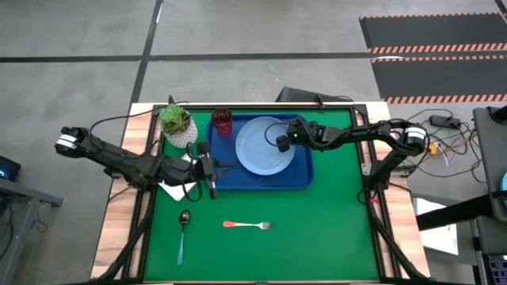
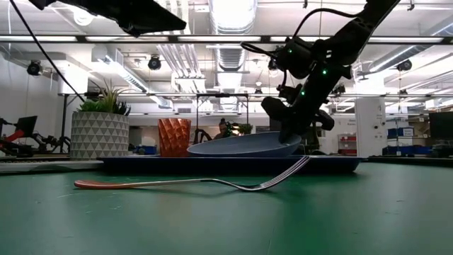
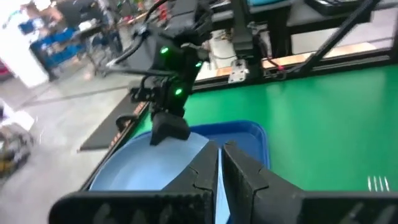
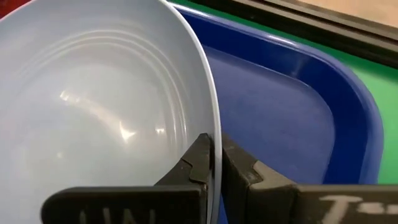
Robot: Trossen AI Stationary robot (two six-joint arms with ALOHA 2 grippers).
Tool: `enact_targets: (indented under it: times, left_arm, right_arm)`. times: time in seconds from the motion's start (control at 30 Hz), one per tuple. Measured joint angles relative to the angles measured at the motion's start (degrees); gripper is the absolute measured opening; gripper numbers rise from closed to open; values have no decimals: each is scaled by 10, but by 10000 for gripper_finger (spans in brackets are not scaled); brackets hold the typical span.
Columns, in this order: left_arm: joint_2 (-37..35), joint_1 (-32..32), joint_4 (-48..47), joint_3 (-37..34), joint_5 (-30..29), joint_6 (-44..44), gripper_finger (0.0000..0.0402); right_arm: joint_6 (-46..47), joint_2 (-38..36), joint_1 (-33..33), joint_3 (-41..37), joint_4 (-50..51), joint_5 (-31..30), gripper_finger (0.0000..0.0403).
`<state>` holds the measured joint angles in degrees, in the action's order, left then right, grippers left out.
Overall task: Pick and place plate/cup/fork/spoon on tray
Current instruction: Put the light blue plate on the blue tray to the bottom right of the red cup, then put the orange fork on the blue tray to the left of blue plate
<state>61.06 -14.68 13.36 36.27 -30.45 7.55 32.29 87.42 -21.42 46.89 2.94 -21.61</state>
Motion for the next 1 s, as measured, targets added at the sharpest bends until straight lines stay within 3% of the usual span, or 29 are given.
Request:
enact_targets:
  times: [0.43, 0.73, 1.0]
  left_arm:
    - [-12, -7, -24, 1, -1, -73, 3]
    - [-14, -23, -55, 0, 0, -89, 3]
    - [-16, -24, -220, 0, 0, -163, 3]
  right_arm:
    - [-23, 14, 0, 0, -3, -11, 19]
    - [-7, 28, 0, -1, 0, -13, 119]
    - [-63, -29, 0, 14, 22, 1, 176]
